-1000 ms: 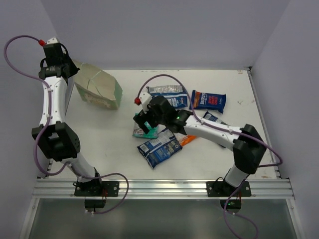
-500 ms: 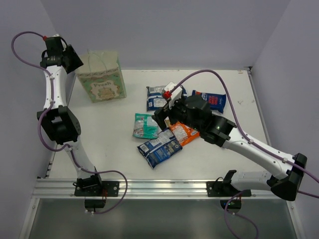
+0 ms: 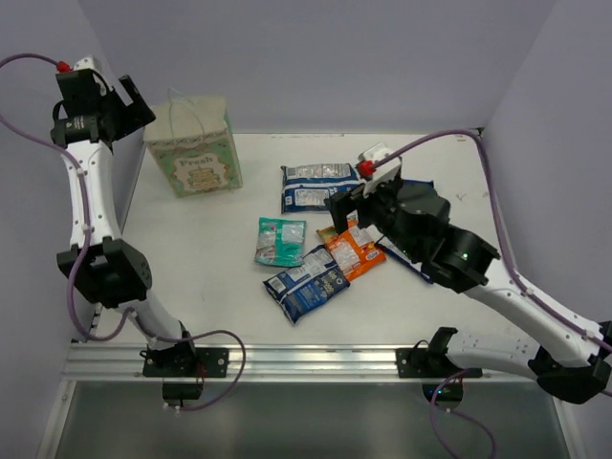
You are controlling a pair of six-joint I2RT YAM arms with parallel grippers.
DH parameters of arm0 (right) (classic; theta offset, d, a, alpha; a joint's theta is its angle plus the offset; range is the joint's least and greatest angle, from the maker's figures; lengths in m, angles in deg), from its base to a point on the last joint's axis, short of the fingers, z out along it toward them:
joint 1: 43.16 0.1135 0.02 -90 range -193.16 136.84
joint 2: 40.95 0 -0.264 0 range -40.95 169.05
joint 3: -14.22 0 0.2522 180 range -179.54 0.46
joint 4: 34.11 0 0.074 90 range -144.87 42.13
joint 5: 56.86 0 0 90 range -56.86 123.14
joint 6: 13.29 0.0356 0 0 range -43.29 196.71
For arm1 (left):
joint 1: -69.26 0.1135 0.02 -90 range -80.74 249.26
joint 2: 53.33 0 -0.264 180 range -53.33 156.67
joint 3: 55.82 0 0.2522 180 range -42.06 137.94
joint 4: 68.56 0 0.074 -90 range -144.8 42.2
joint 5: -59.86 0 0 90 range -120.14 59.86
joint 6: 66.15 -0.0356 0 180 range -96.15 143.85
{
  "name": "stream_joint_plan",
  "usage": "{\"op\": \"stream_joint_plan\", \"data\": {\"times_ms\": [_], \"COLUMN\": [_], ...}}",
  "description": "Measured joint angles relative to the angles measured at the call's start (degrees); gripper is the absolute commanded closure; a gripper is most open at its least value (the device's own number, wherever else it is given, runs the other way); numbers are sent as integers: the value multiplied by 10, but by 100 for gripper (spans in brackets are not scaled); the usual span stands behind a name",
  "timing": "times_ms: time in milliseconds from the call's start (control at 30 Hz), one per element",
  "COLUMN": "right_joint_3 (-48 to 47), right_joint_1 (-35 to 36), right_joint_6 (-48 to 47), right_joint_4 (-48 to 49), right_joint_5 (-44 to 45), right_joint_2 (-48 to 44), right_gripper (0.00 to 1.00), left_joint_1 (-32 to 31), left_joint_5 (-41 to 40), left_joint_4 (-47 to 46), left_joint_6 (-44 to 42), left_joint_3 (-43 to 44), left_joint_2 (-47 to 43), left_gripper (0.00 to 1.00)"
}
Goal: Take the snacks out of the paper bag
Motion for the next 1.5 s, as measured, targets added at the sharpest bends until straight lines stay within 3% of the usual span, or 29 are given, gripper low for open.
{"op": "stream_joint_plan", "data": {"times_ms": [167, 333, 467, 700, 933, 1500], "right_joint_3": [-50, -73, -73, -54, -61, -42], "right_joint_1": [-7, -11, -11, -12, -12, -12], "right_joint_6": [0, -10, -30, -58, -51, 36], "right_joint_4": [1, 2, 3, 2, -64, -171], "right_joint_5": [114, 200, 250, 302, 320, 294], "right_joint_2": [-68, -136, -205, -353, -404, -455], "right_gripper": [1, 1, 1, 1, 1, 1], "left_joint_1": [-2, -53, -81, -84, -85, -146], "left_joint_5": [5, -28, -33, -77, -145, -189], "left_joint_4": [-33, -53, -62, -56, -77, -51], "left_joint_6": [-6, -26, -52, -105, -113, -101], "left_joint_3": [-161, -195, -204, -292, -455, -485], "left_joint_2": [-243, -413, -482, -588, -724, -741], "left_gripper": [0, 0, 0, 0, 0, 0]}}
